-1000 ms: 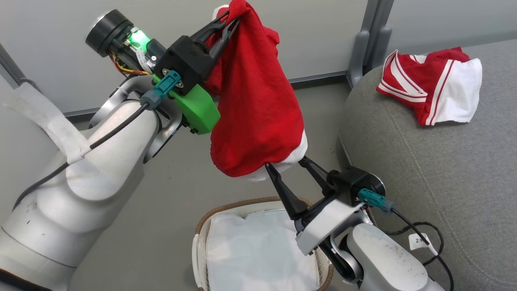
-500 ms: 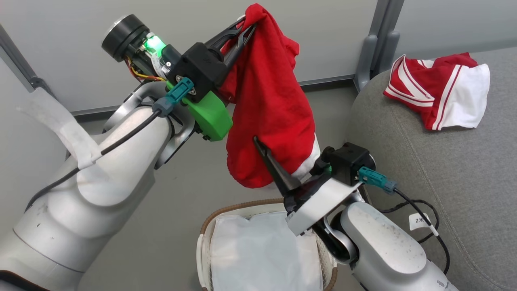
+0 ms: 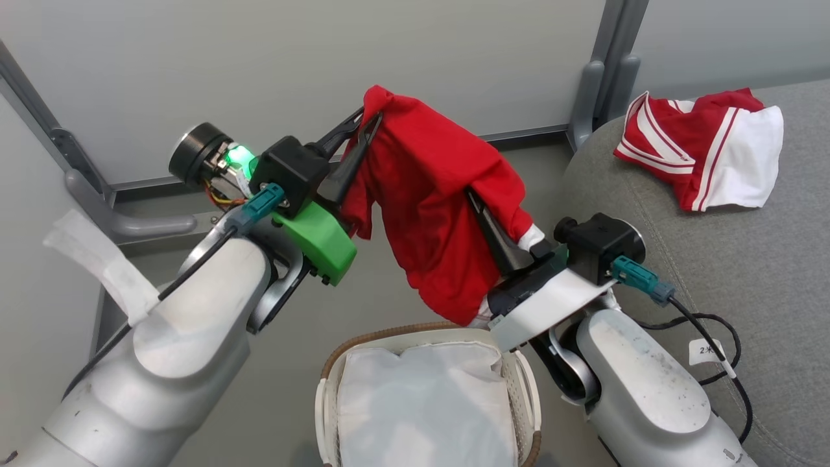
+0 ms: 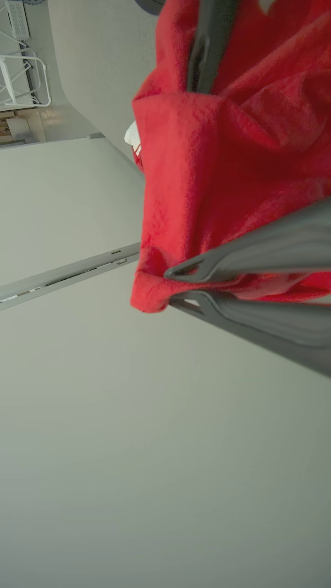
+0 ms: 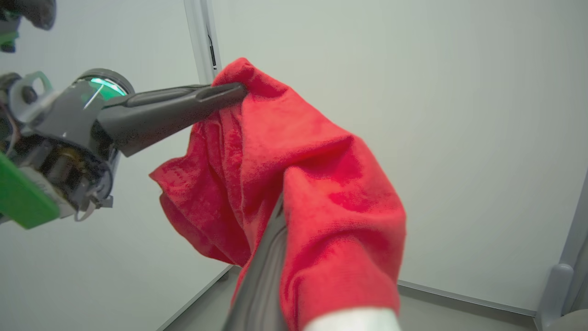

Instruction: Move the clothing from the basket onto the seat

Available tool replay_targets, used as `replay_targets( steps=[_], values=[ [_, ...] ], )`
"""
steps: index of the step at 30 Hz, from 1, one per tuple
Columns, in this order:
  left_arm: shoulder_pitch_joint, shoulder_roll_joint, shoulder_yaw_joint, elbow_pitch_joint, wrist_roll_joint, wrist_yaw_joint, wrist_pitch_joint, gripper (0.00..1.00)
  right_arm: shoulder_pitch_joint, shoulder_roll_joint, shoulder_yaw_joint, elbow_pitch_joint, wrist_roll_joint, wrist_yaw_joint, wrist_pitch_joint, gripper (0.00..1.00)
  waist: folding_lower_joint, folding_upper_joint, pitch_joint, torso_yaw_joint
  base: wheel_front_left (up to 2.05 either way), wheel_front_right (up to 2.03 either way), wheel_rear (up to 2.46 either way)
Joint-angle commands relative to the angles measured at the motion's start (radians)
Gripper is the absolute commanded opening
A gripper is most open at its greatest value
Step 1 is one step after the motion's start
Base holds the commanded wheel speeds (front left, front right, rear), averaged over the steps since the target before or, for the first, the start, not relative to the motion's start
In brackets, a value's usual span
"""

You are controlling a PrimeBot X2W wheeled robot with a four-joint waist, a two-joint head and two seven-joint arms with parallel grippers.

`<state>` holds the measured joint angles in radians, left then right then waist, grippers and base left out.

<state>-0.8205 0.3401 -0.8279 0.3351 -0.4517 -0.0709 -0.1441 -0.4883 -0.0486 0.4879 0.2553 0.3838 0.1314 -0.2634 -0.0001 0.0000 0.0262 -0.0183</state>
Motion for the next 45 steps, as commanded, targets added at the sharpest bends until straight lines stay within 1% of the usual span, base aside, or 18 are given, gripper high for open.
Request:
replay_targets(
  steps=[1,4,10,16,21,30,36,45],
  values=[
    [0.031,-0.001,0.007,0.009,-0.018,0.01,-0.014,1.0,0.009,-0.004,-0.015,-0.007,-0.014,-0.001,-0.002,0.0,0.0001,0.0,0.002,-0.001,0.0,0.0,0.0],
    [0.077,-0.01,0.006,0.023,-0.029,0.021,-0.046,1.0,0.007,-0.004,-0.048,-0.016,-0.048,-0.001,-0.002,0.0,0.0001,0.0,0.008,-0.003,0.0,0.0,0.0],
    [0.161,-0.036,-0.008,0.047,-0.051,0.018,-0.091,1.0,0.004,-0.004,-0.097,-0.022,-0.102,-0.001,-0.002,0.0,0.0001,0.0,0.024,-0.006,0.0,0.0,0.0],
    [0.248,-0.072,-0.003,0.07,-0.071,0.022,-0.114,1.0,0.026,-0.004,-0.141,-0.022,-0.145,-0.001,-0.002,0.0,0.0001,0.0,0.038,-0.008,0.0,0.0,0.0],
    [0.313,-0.099,-0.004,0.091,-0.061,0.014,-0.123,1.0,0.044,-0.003,-0.169,-0.017,-0.163,-0.001,-0.002,0.0,0.0001,0.0,0.047,-0.009,0.0,0.0,0.0],
    [0.378,-0.142,0.036,0.085,-0.015,-0.005,-0.121,1.0,0.064,-0.004,-0.218,-0.011,-0.195,-0.001,-0.002,0.0,0.0001,0.0,0.063,-0.02,0.0,0.0,0.0],
    [0.39,-0.16,0.054,0.085,0.013,-0.019,-0.12,1.0,0.082,-0.015,-0.264,-0.03,-0.217,-0.001,-0.002,0.0,0.0001,0.0,0.084,-0.068,0.0,0.0,0.0],
    [0.363,-0.178,0.068,0.094,0.066,-0.039,-0.12,1.0,0.12,-0.029,-0.324,-0.06,-0.232,-0.001,-0.002,0.0,0.0001,0.0,0.145,-0.206,0.0,0.0,0.0]
  ],
)
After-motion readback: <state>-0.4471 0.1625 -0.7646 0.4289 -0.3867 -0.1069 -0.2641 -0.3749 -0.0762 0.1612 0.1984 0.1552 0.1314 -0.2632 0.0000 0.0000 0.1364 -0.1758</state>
